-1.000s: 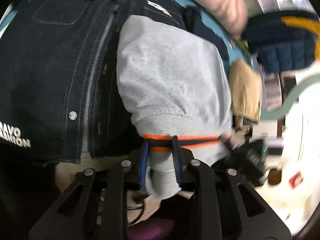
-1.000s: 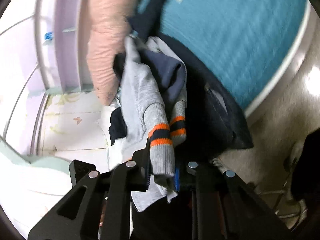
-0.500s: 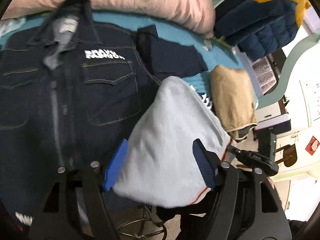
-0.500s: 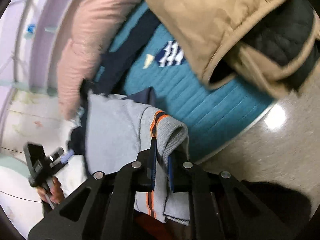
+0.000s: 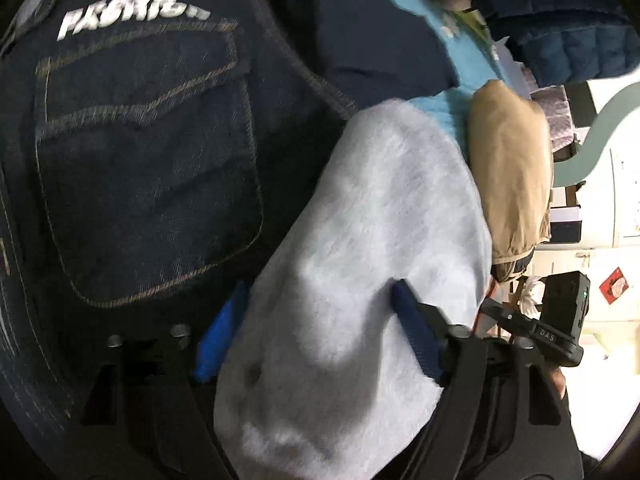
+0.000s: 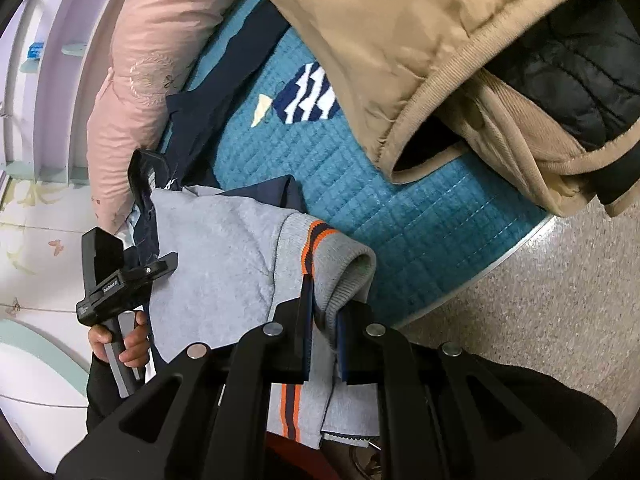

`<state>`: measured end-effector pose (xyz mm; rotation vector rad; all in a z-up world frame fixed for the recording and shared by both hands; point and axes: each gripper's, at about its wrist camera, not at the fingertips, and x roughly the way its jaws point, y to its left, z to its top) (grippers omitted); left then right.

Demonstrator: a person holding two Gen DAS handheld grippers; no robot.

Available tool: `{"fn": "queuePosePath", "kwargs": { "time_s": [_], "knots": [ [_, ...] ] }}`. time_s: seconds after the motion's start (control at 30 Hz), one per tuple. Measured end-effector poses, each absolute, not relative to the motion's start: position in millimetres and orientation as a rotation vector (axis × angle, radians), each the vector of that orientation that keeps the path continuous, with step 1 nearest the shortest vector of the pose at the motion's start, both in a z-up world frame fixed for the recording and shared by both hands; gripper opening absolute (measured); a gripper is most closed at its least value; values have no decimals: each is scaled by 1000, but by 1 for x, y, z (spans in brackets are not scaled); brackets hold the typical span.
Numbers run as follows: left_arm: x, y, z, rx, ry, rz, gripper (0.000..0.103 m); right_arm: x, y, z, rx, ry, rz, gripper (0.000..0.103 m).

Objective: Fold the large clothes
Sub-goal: 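Carry the folded grey bundle with both grippers toward the beige trousers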

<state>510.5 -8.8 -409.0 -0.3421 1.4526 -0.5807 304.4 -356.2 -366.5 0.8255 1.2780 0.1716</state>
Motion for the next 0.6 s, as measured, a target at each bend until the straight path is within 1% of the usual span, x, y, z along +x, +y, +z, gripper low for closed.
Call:
{"fn": "queuePosePath", "kwargs": {
  "time_s": [0.03,0.1,0.13,0.17,0.2,0.3,0.6],
  "knots": [
    [508,-11,-406,-336,1456,-599,46,304,-356,-367,829,1279,173,10],
    [503,-15,-397,-286,1432,-609,33,303,-357,-371,851,1285,169,10],
    [500,-17,-393,-270,1417,-613,30,303,-357,-372,851,1286,173,10],
    [498,-19,-390,-269,1403,-612,23,303,-358,-373,861,1282,171,10],
    [496,-20,-385,-265,1384,-609,21,302,-359,-372,866,1277,168,10],
    [482,-25,-357,-238,1298,-625,19,296,-354,-354,832,1235,188,9],
    [477,-56,-273,-200,1164,-728,19,261,-363,-273,896,1044,310,9]
  ]
}}
